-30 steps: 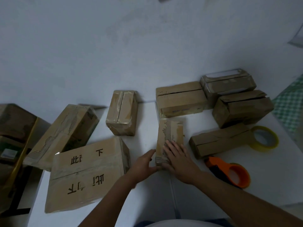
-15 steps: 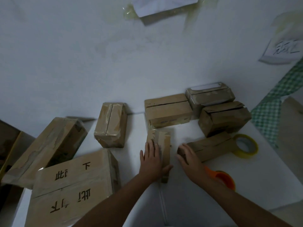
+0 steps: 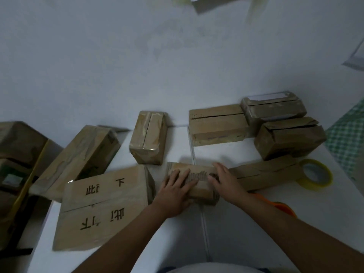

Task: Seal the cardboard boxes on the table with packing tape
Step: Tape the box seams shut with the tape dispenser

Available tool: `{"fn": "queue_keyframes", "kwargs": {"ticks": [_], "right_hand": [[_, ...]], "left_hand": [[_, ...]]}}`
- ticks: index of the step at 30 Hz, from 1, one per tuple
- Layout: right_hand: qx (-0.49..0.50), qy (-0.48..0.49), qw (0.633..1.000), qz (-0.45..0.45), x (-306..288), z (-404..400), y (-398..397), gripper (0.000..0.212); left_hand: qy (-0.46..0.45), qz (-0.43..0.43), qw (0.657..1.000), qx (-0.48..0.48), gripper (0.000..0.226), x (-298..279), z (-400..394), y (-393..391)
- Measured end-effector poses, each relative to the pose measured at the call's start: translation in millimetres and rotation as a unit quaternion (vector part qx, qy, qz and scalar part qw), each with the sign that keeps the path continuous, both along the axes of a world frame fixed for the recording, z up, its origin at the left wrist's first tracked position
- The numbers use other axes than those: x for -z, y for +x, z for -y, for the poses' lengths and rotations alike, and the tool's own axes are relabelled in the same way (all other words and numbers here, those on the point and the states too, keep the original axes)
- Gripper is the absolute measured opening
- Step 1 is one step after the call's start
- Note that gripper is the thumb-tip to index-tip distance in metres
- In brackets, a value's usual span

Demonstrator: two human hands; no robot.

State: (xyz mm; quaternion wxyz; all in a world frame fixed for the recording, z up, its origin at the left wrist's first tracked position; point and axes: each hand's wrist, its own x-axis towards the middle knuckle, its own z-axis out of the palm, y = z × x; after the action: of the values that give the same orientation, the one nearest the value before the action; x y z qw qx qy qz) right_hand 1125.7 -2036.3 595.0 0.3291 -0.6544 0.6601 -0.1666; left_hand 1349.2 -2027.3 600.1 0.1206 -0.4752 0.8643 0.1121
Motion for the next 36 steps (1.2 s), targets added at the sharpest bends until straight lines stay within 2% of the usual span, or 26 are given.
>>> {"fn": "queue_keyframes", "kwargs": {"ticks": [5, 10, 15, 19, 22, 24, 26, 28, 29, 32, 34, 36], "right_hand": [[-0.025, 0.019, 0.999, -0.037, 9, -10, -8, 0.055], [-0.029, 0.017, 0.999, -0.001, 2, -36, -8, 0.042], [-0.073, -0.003, 0.997, 0.007, -2, -68, -5, 0.043], [0.035, 0.009, 0.999, -0.012, 9, -83, -44, 0.038], [0.129, 0.005, 0.987, -0.1, 24, -99, -82, 0.029], [0.184, 0.022, 0.974, -0.131, 34, -109, -99, 0.031], [0.216, 0.042, 0.967, -0.128, 43, -115, -107, 0.039], [0.255, 0.084, 0.961, -0.063, 47, -117, -108, 0.042], [0.265, 0.107, 0.958, -0.034, 47, -118, -107, 0.041], [0.272, 0.118, 0.955, -0.029, 53, -118, -110, 0.039], [0.262, 0.131, 0.955, -0.045, 53, -120, -115, 0.039], [0.21, 0.152, 0.961, -0.092, 57, -126, -120, 0.03]], "left_hand": [[0.005, -0.025, 1.0, -0.011, 0.068, 4, 3, -2], [-0.01, -0.067, 0.997, -0.023, 0.058, 1, 23, -16], [0.008, -0.139, 0.99, -0.037, 0.091, 20, 24, -27], [-0.009, -0.147, 0.989, 0.022, 0.089, 38, 17, -18], [0.011, -0.156, 0.985, 0.077, 0.09, 37, 21, -25], [0.019, -0.152, 0.981, 0.122, 0.092, 31, 24, -34], [0.023, -0.154, 0.979, 0.129, 0.087, 26, 26, -41], [0.034, -0.168, 0.98, 0.102, 0.075, 24, 24, -43], [0.035, -0.17, 0.98, 0.094, 0.07, 25, 21, -42], [0.022, -0.142, 0.984, 0.107, 0.065, 30, 12, -38], [0.015, -0.114, 0.986, 0.118, 0.07, 33, 8, -36], [0.002, -0.093, 0.987, 0.128, 0.074, 34, 6, -37]]}}
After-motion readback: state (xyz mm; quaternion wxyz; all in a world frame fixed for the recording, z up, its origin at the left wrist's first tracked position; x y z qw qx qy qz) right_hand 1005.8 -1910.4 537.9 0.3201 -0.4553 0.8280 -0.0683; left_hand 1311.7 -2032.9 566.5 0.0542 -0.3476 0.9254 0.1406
